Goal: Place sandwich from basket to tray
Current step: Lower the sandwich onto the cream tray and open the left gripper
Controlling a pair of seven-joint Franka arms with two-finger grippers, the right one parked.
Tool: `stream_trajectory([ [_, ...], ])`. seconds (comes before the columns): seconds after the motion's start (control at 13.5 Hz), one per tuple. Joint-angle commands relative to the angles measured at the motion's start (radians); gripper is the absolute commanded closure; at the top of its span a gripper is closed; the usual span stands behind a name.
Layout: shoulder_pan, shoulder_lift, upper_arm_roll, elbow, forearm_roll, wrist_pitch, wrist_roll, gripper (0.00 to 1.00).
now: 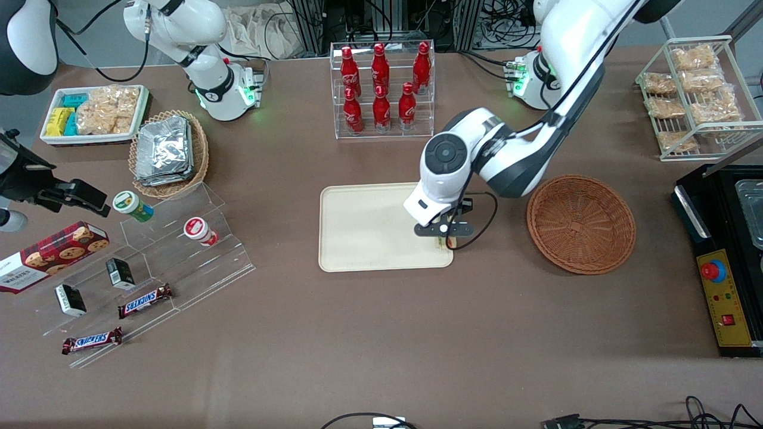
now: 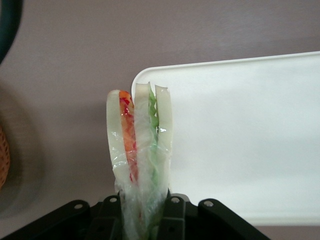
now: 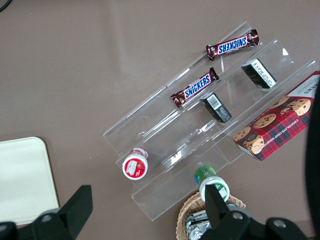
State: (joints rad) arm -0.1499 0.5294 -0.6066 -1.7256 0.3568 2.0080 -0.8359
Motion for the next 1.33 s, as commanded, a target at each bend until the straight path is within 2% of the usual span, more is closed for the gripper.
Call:
stream_trajectory([
  [0.0, -0.02, 0.053, -0.007, -0.023, 0.082, 0.076, -0.09, 0.78],
  [0.22, -0.02, 0.069, -0.005, -0.074, 0.091, 0.166, -0.118, 0.78],
  [0.96, -0.013, 0.081, 0.004, -0.138, 0.114, 0.278, -0.126, 0.76],
  [1.11, -0.011, 0.081, 0.005, -0.15, 0.116, 0.302, -0.14, 0.73],
  [1.18, -0.01, 0.081, 0.005, -0.152, 0.114, 0.307, -0.141, 0.66],
  [1.26, -0.008, 0.081, 0.005, -0.152, 0.114, 0.305, -0.153, 0.02],
])
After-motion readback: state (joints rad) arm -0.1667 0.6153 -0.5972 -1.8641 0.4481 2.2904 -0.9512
